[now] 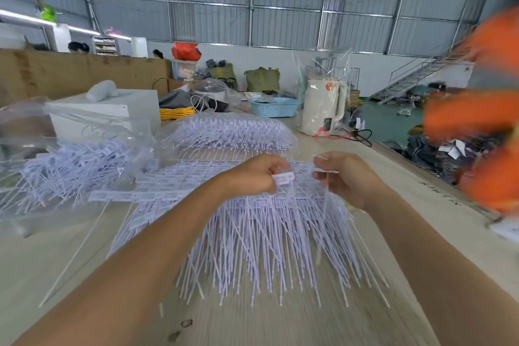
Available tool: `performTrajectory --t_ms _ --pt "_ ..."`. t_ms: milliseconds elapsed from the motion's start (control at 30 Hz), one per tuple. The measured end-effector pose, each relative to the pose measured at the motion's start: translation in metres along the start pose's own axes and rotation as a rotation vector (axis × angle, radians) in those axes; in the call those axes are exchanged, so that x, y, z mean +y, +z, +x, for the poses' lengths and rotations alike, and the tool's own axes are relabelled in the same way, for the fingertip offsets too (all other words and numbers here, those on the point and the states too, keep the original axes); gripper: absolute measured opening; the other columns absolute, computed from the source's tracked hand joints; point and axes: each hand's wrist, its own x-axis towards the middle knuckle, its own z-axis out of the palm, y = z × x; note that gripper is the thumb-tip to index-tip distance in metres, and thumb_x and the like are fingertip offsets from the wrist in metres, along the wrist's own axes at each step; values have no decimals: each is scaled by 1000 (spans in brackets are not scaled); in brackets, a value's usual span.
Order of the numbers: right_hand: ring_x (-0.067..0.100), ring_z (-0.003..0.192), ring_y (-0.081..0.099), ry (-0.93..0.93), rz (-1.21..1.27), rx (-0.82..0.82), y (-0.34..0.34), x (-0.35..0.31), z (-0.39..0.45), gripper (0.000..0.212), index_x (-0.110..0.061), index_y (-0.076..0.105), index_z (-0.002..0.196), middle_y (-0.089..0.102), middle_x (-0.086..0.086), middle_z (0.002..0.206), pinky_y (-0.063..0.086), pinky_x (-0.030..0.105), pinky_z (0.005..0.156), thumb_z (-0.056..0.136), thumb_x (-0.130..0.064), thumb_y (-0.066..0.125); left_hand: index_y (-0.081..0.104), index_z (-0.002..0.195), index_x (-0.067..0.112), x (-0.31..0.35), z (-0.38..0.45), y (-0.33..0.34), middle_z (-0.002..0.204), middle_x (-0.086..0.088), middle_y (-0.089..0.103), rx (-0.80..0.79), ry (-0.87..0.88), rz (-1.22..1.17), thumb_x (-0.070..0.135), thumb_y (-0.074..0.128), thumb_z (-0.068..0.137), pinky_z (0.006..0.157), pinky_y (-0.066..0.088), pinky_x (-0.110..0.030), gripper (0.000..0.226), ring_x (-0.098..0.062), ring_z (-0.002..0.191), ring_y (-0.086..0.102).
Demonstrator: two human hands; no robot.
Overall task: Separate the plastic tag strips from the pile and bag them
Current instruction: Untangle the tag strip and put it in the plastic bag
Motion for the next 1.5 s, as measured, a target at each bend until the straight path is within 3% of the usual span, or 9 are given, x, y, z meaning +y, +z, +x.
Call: performTrajectory --t_ms 133,300,433,667,767,1100,1267,1400,1500 --pt "23 76 65 5 -190 -232 31 0 -9 7 -6 62 80 68 12 84 56 32 67 86 -4 62 39 125 17 -5 -4 5 113 -1 45 93 78 -31 1 70 79 69 48 -21 58 -11 86 54" --pt "15 57 64 -123 -247 -157 51 7 -11 10 1 64 75 64 14 70 54 22 51 81 8 64 39 121 21 -11 -13 -1 118 0 45 149 96 -22 16 76 76 83 47 -30 58 -15 99 53" --pt "25 65 58 -221 -307 -91 51 4 -11 16 -4 69 70 63 17 71 52 32 65 77 11 66 45 127 19 -14 -16 -6 125 3 44 216 86 221 38 74 77 91 38 -27 61 -12 113 44" --pt "18 63 59 -154 -185 -76 58 1 -8 20 6 63 101 60 12 77 55 19 62 81 11 62 62 70 16 -14 -21 -10 61 3 59 232 39 160 37 57 91 64 45 -27 30 -15 60 56" --pt "17 58 56 -124 -249 -70 62 -1 -10 6 4 61 82 58 12 70 53 21 55 84 9 59 59 60 17 -13 -21 -7 54 1 49 288 76 99 28 57 93 60 38 -27 34 -15 53 46" --pt "17 72 48 -799 -851 95 71 14 -12 10 3 63 79 61 16 81 28 17 59 80 12 58 57 60 11 -3 -18 -17 37 8 46 235 -119 -273 15 59 91 38 22 -17 32 -5 32 33" --pt "19 65 53 -363 -626 291 43 2 10 10 0 60 83 54 8 73 42 18 51 87 3 51 58 64 13 -3 -25 -20 43 8 52 157 -64 -237 15 54 94 43 30 -16 30 -2 37 41" --pt "17 56 47 -134 -202 127 31 -25 4 19 -4 52 71 51 11 65 41 22 46 87 4 57 64 99 0 -12 -30 -24 81 -3 59 74 -22 -1 3 53 93 60 41 -21 13 -16 70 53" --pt "22 72 60 -11 -167 -85 47 -38 -6 7 2 58 81 63 12 77 54 26 61 87 -1 60 57 104 12 -17 -27 -21 91 5 52 108 -24 80 3 57 90 58 42 -20 16 -12 64 55"
